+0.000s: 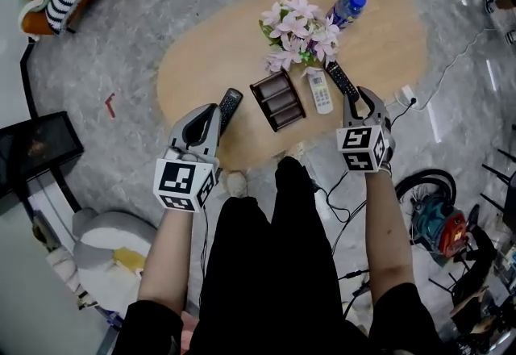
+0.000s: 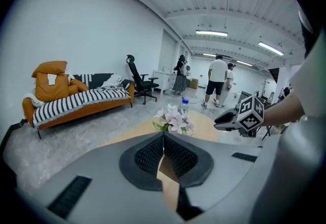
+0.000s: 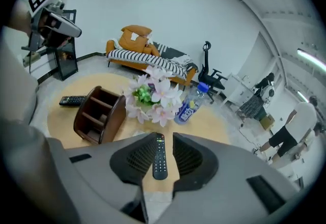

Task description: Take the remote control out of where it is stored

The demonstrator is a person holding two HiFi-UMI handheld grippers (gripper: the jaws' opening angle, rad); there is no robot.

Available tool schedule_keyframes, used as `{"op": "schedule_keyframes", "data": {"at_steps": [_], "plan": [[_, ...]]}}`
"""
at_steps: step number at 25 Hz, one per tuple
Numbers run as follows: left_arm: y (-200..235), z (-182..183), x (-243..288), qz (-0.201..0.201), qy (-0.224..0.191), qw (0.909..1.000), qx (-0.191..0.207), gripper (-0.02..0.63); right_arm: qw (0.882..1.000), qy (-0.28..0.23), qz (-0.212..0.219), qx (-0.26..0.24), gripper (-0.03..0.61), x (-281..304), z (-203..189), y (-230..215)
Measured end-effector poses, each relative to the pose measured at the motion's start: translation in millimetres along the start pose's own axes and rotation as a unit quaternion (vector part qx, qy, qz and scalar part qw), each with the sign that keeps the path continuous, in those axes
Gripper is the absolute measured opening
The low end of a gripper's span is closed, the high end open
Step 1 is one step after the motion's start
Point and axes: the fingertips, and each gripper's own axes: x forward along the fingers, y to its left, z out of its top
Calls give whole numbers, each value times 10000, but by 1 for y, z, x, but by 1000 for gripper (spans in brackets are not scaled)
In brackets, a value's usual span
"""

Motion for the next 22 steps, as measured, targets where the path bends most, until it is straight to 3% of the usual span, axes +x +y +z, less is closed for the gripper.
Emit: {"op": "schedule_keyframes", "data": {"at_steps": [5,9,16,22], "plan": [[-7,24,-34,-139,-345,9993,21,6,9984,-403,-367,134,76,-56,42,-13],[-14,37,-61,-212,-603,9980,15,6,9956,-677,-593,-248,26,-101,66,5],[-24,63,-117,-472,-1060,9928,285,6,9904,-1198,-591,370,21,-174,101,46],[-23,80,-172,-655,-1412,9869,414,6,9828,-1478,-1088,188,9,-243,125,55]]}}
